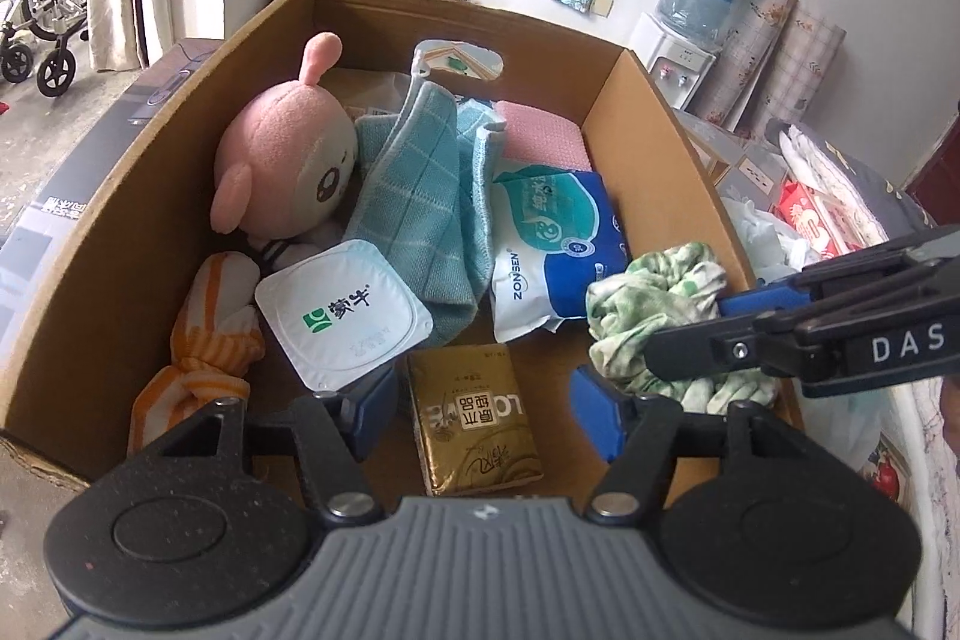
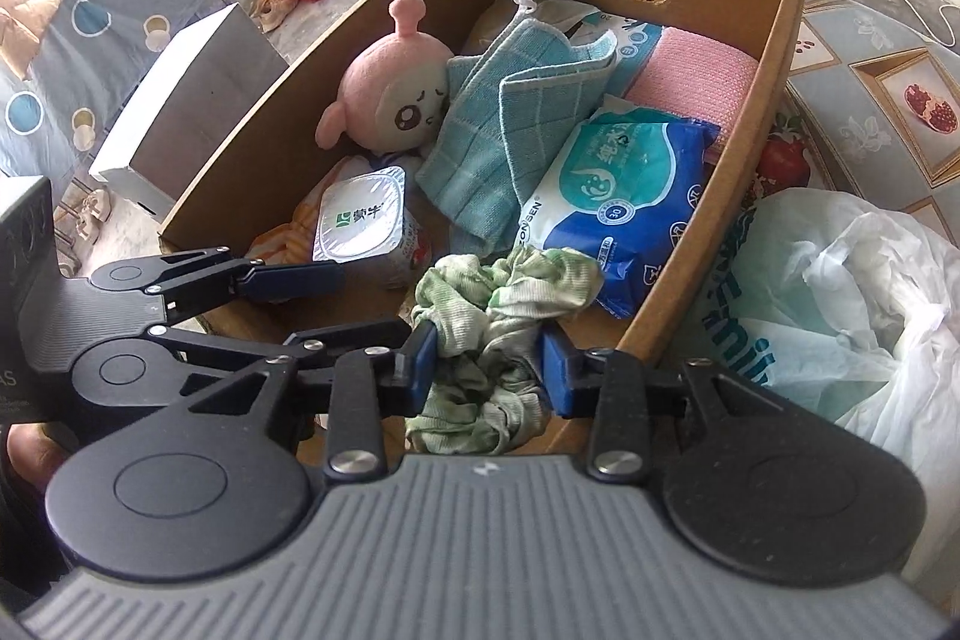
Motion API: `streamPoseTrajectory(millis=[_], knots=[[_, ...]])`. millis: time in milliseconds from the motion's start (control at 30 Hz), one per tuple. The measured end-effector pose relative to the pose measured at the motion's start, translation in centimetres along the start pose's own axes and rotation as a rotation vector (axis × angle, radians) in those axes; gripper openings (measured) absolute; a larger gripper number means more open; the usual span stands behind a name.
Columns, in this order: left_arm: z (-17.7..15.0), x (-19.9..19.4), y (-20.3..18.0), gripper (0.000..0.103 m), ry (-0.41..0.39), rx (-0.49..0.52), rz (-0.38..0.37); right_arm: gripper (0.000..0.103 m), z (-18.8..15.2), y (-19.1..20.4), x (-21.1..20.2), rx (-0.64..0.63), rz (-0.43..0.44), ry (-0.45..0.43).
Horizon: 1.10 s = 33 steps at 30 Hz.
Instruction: Organize soft objects
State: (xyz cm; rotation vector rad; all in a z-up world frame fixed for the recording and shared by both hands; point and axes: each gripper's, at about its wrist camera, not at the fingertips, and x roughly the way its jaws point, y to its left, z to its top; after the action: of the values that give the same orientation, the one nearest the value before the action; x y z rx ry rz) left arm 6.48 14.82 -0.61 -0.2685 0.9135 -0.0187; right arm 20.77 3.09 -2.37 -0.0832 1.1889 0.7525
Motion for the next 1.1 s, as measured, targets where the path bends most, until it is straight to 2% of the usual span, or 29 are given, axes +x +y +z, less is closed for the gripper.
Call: streamPoseTrajectory(millis=[167, 400, 500, 567, 633, 667, 800, 833, 867, 1100], knots=[[0.1, -1.3, 0.0, 0.068, -0.039, 0.0, 0.004, 0.059, 0.1, 0.9, -0.3, -0.039, -0.04, -0.022], [-0.2, -2.4, 0.1, 0.068, -0.071, -0.006, 0.012, 0.061, -0.6, 0.8, -1.5, -0.03, -0.046, -0.08], [-0.2, -3.2, -0.1, 0.072, -0.095, -0.012, 0.013, 0.067, -1.4, 0.8, -3.3, -0.01, -0.057, -0.171], [-0.3, -4.0, -0.4, 0.075, -0.125, -0.005, 0.024, 0.077, -2.4, 0.6, -5.2, 0.014, -0.071, -0.268], [-0.5, -5.1, -0.8, 0.079, -0.16, 0.013, 0.044, 0.083, -3.9, 0.3, -7.2, 0.049, -0.087, -0.37], [-0.6, -5.6, -1.1, 0.084, -0.18, 0.025, 0.053, 0.086, -4.9, 0.1, -8.3, 0.07, -0.096, -0.42], [-1.1, -8.1, -2.6, 0.1, -0.262, 0.074, 0.101, 0.091, -8.9, -0.1, -11.3, 0.144, -0.171, -0.553], [-1.3, -8.6, -2.9, 0.102, -0.278, 0.083, 0.113, 0.098, -9.8, -0.1, -11.8, 0.155, -0.196, -0.573], [-1.4, -9.0, -3.2, 0.103, -0.29, 0.091, 0.123, 0.102, -11.0, 0.1, -12.2, 0.169, -0.231, -0.594], [-2.5, -10.7, -5.6, 0.103, -0.31, 0.131, 0.203, 0.102, -16.4, 2.2, -13.2, 0.21, -0.419, -0.635]])
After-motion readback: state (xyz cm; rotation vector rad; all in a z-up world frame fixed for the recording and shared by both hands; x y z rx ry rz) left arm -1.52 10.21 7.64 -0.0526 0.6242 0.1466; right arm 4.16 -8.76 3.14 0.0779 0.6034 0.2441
